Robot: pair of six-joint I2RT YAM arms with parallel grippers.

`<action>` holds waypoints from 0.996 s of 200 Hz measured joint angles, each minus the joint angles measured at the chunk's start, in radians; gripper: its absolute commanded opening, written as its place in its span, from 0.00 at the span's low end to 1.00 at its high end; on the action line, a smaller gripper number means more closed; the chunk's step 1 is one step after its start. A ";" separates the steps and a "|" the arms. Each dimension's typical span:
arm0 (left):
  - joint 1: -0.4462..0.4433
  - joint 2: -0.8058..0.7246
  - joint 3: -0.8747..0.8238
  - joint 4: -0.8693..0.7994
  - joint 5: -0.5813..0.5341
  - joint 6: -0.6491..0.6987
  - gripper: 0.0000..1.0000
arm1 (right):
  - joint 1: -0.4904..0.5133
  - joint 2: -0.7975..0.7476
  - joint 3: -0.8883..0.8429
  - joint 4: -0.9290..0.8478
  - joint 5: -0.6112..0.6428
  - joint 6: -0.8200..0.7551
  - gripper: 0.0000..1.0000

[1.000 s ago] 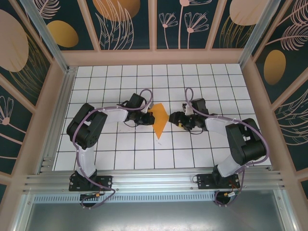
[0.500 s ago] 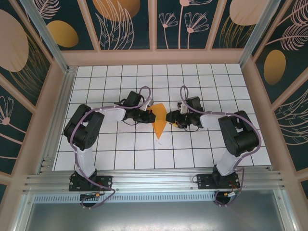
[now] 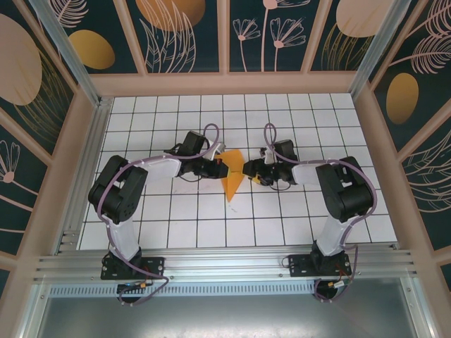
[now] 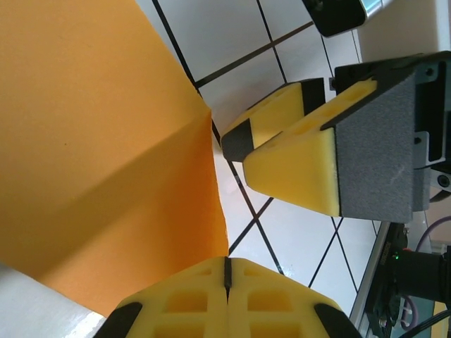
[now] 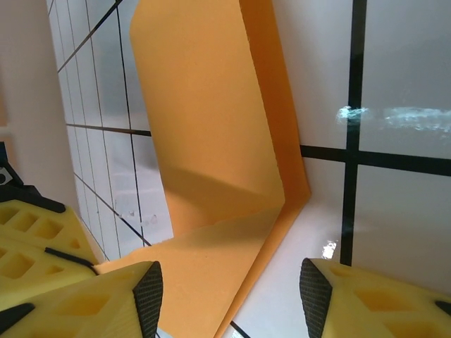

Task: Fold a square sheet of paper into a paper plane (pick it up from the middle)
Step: Fourth fold the wing at the center of the table.

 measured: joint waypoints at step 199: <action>0.006 -0.016 -0.025 0.024 0.018 0.002 0.00 | 0.000 0.051 0.054 0.021 0.005 -0.007 0.58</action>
